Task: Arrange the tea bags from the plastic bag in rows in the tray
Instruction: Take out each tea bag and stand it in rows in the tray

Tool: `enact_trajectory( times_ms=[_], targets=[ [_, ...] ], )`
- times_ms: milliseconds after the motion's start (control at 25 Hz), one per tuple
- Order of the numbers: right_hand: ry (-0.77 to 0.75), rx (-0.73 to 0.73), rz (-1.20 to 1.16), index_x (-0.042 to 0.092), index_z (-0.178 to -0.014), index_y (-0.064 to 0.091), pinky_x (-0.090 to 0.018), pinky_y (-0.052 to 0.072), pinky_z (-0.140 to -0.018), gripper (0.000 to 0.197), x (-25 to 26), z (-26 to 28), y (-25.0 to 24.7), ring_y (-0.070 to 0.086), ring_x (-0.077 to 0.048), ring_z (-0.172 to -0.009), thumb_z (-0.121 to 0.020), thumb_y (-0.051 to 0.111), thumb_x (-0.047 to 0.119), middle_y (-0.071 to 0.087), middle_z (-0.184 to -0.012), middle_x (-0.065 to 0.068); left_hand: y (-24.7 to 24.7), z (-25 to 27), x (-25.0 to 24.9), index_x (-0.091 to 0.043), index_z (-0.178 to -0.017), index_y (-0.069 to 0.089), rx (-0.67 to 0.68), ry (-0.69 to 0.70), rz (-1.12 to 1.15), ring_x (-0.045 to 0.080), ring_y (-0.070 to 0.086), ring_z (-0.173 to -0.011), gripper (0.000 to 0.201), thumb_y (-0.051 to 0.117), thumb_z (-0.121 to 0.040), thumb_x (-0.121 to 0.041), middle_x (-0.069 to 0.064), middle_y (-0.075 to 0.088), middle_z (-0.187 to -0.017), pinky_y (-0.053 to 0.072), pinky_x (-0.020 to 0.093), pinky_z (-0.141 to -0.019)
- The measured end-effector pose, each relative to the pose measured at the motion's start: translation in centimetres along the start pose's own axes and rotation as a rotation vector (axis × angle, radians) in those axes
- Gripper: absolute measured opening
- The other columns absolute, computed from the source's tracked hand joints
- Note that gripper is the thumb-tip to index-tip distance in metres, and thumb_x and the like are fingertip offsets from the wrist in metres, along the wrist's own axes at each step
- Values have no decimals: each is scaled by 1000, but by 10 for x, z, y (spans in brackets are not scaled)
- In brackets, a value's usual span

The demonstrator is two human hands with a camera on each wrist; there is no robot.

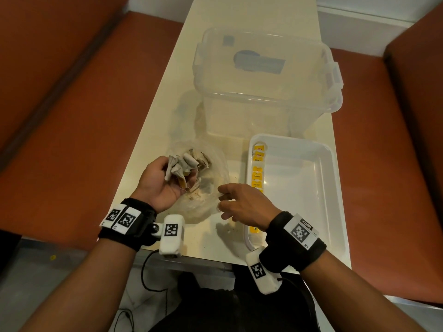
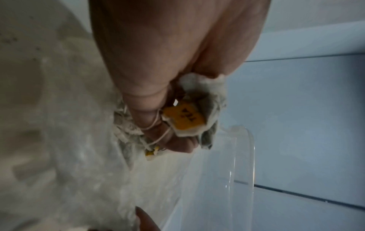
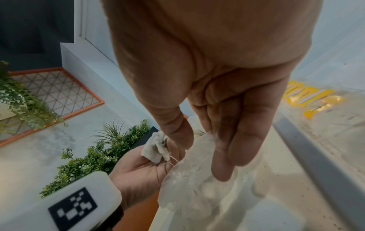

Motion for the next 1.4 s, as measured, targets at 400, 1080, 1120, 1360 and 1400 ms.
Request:
enact_trajectory(
  times_ms=[400, 1080, 1120, 1360, 1400],
  targets=[
    [-54, 29, 23, 16, -140, 53, -33, 58, -86, 47, 3, 3, 2, 74, -13, -84, -95, 60, 25, 69, -121, 2, 7, 2, 6, -11, -97, 68, -59, 3, -102, 15, 66, -75, 41, 63, -89, -51, 8, 69, -86, 53, 21, -51],
    [-58, -114, -823, 12, -120, 62, -26, 53, -61, 34, 13, -2, -23, 61, -15, -65, -95, 66, 34, 71, -90, -6, 33, 18, 0, -16, -106, 71, 3, 182, -469, 14, 68, -79, 18, 56, -97, -11, 6, 71, -95, 49, 24, -59],
    [-70, -117, -819, 13, -120, 62, -27, 53, -63, 32, 13, -2, -24, 62, -15, -66, -94, 67, 32, 71, -92, -7, 30, 16, 0, -15, -105, 71, -26, 174, -450, 13, 68, -76, 17, 56, -97, -12, 7, 71, -93, 49, 24, -57],
    [-150, -168, -736, 15, -120, 61, -27, 56, -65, 25, 19, -2, -25, 68, -16, -71, -96, 67, 19, 68, -111, -19, 15, 12, 12, -15, -100, 73, -141, 6, -433, 8, 61, -66, 42, 71, -82, -53, 7, 70, -89, 40, 13, -43],
    [-161, -183, -710, 14, -118, 61, -26, 56, -65, 24, 19, -2, -25, 69, -17, -72, -95, 67, 17, 67, -112, -20, 15, 13, 14, -14, -103, 73, -141, -13, -441, 8, 61, -66, 49, 72, -78, -57, 6, 71, -90, 39, 13, -43]
  ],
)
Point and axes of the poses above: each hand's wrist, its own z-axis away from the middle knuckle, its own y-axis out of the palm, x = y × z, the point moved 7 cm from there along -z, towards the middle knuckle
